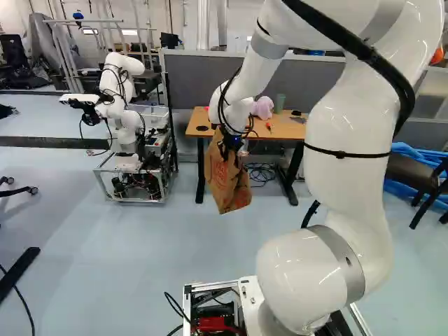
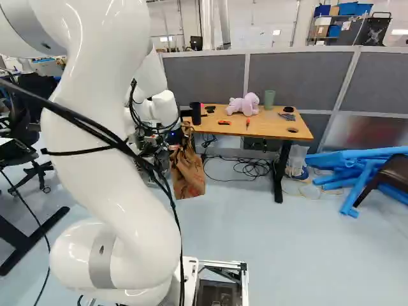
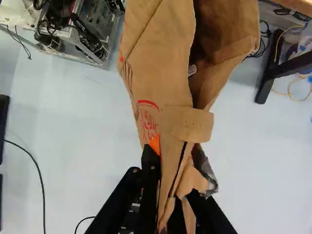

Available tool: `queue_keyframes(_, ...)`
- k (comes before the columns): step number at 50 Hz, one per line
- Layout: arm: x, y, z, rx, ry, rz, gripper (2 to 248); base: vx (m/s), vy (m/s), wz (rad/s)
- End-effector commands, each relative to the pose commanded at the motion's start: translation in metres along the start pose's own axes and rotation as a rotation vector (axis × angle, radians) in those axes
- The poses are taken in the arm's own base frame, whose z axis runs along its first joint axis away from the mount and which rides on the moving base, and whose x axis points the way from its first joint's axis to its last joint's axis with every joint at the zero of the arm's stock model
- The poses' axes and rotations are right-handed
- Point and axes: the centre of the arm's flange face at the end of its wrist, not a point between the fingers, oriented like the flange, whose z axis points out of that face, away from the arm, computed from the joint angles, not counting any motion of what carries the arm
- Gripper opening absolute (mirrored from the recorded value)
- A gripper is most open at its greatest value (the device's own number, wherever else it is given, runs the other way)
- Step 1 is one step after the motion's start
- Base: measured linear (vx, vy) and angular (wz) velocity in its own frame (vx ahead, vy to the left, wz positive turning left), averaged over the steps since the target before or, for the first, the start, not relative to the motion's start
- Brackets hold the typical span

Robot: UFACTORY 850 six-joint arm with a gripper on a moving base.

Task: Pick up the bag on the ground and place it on the table

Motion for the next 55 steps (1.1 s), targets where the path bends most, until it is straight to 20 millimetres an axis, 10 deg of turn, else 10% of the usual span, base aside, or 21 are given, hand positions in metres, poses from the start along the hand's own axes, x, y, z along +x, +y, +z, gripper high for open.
queue_keyframes(55, 0.025, 0.005, -0.065, -0.003, 0.018, 0.009, 21, 0.000, 0.000, 0.000)
